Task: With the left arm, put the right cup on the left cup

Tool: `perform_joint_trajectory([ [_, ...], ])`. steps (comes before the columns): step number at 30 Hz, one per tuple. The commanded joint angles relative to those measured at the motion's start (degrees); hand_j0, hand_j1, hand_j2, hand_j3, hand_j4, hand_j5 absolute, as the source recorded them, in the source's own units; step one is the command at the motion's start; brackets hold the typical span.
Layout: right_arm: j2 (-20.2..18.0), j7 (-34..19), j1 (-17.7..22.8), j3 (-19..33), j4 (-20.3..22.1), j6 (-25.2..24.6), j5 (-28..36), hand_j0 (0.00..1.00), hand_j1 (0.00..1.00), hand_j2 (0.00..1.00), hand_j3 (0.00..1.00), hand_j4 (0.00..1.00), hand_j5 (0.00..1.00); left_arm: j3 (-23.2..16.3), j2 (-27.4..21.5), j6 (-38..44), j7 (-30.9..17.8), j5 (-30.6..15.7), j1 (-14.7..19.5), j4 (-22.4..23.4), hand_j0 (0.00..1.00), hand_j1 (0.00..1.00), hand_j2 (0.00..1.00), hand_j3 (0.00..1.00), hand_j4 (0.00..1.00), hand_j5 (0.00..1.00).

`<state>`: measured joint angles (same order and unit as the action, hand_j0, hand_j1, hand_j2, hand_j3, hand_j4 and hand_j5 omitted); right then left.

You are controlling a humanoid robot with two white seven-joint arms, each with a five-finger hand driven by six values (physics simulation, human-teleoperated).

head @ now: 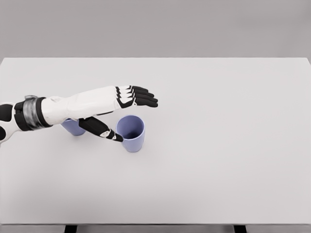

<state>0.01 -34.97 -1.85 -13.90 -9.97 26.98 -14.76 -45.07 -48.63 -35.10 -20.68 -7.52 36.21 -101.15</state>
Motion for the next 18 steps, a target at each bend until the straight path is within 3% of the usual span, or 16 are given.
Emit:
perform_joint_trajectory([
  [1, -0.01, -0.03, 0.0, 0.02, -0.05, 0.09, -0.01, 1.0, 1.0, 1.0, 1.0, 1.0, 1.0, -0.02, -0.49, 0.1, 0.03, -0.39, 0.0, -0.01, 1.0, 1.0, 1.0, 1.0, 1.0, 1.0],
  [8, -0.01, -0.03, 0.35, 0.11, -0.58, 0.09, -0.01, 1.0, 1.0, 1.0, 1.0, 1.0, 1.0, -0.19, -2.43, 0.1, 0.03, 0.05, -1.32, -0.01, 1.0, 1.0, 1.0, 1.0, 1.0, 1.0],
  [12, -0.01, -0.03, 0.35, 0.11, -0.58, 0.01, -0.01, 1.0, 1.0, 1.0, 1.0, 1.0, 1.0, -0.11, -2.78, 0.1, 0.12, 7.96, -0.97, -0.01, 1.0, 1.0, 1.0, 1.0, 1.0, 1.0],
  [15, -0.01, -0.03, 0.35, 0.11, -0.58, 0.09, -0.01, 1.0, 1.0, 1.0, 1.0, 1.0, 1.0, -0.11, -2.78, 0.1, 0.82, 8.4, 0.26, -0.01, 1.0, 1.0, 1.0, 1.0, 1.0, 1.0],
  [18, -0.01, -0.03, 0.35, 0.11, -0.58, 0.01, -0.01, 1.0, 1.0, 1.0, 1.0, 1.0, 1.0, 0.07, -1.47, 0.1, 1.0, 8.66, 3.78, -0.01, 1.0, 1.0, 1.0, 1.0, 1.0, 1.0],
])
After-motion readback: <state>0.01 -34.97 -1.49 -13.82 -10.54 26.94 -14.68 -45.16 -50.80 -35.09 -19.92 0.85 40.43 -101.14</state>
